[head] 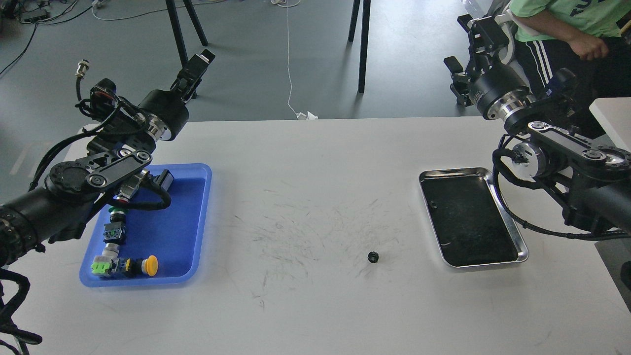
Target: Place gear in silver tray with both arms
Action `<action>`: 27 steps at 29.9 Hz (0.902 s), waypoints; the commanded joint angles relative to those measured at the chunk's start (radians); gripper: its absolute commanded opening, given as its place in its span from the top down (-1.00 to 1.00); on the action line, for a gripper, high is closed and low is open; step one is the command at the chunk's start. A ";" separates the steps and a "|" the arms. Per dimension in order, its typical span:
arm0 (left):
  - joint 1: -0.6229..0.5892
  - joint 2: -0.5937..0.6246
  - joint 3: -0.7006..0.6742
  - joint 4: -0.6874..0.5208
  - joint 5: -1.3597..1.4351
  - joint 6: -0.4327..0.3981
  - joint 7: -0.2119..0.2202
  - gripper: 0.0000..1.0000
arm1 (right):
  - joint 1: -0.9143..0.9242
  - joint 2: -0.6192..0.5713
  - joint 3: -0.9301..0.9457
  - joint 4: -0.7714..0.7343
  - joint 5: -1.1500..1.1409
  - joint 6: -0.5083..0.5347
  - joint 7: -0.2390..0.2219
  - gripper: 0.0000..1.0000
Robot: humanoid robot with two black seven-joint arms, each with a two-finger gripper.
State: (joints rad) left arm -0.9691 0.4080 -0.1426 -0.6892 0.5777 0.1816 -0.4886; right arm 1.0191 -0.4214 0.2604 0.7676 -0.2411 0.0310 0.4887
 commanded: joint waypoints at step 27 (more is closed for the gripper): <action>0.007 0.043 -0.100 0.042 -0.274 -0.217 0.000 -0.96 | 0.599 -0.105 -0.871 0.295 -0.286 0.326 0.000 -0.89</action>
State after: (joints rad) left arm -0.9659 0.4541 -0.2446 -0.6570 0.3042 -0.0376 -0.4886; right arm 1.5806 -0.5263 -0.5948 1.0328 -0.3678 0.3224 0.4887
